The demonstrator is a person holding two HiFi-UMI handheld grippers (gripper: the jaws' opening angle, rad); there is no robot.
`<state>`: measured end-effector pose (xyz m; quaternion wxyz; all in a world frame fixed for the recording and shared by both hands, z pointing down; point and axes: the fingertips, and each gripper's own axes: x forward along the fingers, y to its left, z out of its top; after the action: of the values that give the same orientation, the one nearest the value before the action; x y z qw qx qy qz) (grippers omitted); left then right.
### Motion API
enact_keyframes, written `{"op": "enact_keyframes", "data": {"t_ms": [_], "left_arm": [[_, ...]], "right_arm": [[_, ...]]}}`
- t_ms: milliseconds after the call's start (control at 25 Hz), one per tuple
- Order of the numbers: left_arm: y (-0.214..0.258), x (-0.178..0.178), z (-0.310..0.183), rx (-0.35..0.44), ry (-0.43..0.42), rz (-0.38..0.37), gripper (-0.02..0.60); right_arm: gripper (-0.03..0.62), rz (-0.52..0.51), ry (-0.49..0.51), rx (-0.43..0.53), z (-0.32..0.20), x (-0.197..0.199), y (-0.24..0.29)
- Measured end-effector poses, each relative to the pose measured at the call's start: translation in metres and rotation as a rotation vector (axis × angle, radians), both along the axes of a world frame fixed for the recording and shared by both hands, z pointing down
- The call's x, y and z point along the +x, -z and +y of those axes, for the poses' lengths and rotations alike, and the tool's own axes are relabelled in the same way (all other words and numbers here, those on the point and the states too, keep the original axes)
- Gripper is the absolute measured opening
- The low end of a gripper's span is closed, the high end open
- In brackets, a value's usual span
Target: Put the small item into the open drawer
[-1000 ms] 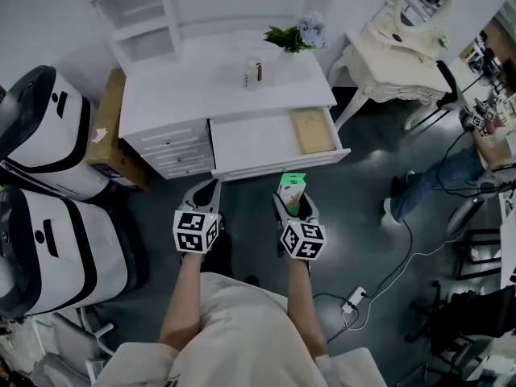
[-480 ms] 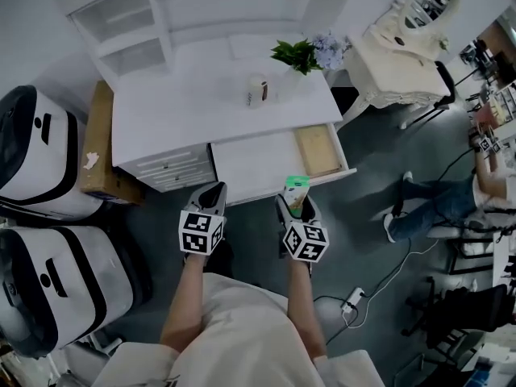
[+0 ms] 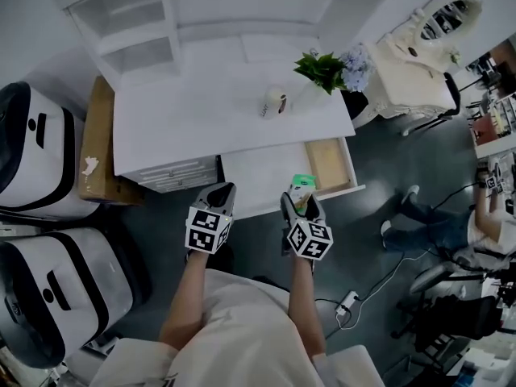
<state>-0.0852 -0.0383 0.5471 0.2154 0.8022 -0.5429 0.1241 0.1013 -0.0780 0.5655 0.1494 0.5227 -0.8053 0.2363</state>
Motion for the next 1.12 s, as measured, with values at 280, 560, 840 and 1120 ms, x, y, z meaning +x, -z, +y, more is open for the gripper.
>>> {"op": "enact_keyframes", "data": {"t_ms": [280, 560, 840, 1120], "left_arm": [[-0.014, -0.014, -0.020, -0.022, -0.027, 0.016, 0.015], [-0.026, -0.003, -0.038, -0.067, -0.005, 0.028, 0.015], [-0.035, -0.001, -0.063, -0.093, 0.069, -0.018, 0.015], [-0.043, 0.021, -0.082, -0.138, 0.102, -0.042, 0.015]], "right_arm": [[0.365, 0.009, -0.016, -0.016, -0.028, -0.016, -0.011], [0.365, 0.012, 0.017, -0.061, -0.049, -0.013, -0.024], [0.365, 0.011, 0.153, -0.115, -0.088, -0.034, -0.046], [0.365, 0.020, 0.258, -0.223, -0.099, -0.037, -0.081]]}}
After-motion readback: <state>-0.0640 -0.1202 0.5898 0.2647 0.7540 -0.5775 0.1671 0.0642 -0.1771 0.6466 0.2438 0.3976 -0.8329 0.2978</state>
